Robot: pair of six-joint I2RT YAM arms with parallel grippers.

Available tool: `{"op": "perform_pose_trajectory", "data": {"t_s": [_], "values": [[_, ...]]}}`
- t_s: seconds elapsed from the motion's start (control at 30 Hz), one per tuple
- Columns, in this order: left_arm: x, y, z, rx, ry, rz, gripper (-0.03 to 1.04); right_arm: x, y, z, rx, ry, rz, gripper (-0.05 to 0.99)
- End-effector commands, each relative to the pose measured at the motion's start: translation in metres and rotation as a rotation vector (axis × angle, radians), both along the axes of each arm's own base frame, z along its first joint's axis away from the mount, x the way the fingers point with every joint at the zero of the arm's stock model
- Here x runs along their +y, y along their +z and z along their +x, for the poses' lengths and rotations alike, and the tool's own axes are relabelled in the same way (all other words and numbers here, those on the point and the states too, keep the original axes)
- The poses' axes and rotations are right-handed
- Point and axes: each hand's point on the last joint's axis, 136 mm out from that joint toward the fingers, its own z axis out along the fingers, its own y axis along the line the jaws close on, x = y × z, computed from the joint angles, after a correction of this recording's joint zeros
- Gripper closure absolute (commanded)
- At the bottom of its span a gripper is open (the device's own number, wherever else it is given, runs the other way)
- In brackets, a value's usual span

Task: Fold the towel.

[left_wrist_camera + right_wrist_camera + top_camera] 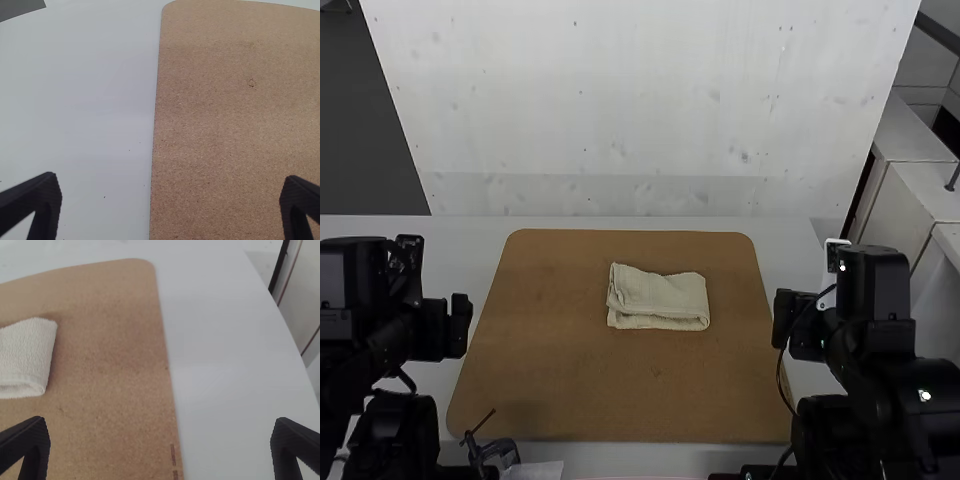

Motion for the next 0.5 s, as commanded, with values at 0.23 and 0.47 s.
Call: {"op": "perform_pose_trajectory", "data": {"t_s": [0.23, 0.47], "values": [[-0.0015, 0.0215, -0.0004, -0.072, 0.0, -0.017, 0.03, 0.0078, 0.0066, -0.0077, 0.006, 0.025, 0.05, -0.03], [-0.0015, 0.0215, -0.0004, -0.072, 0.0, -0.017, 0.03, 0.0068, 0.0071, -0.0075, 0.002, 0.018, 0.051, -0.03]]}}
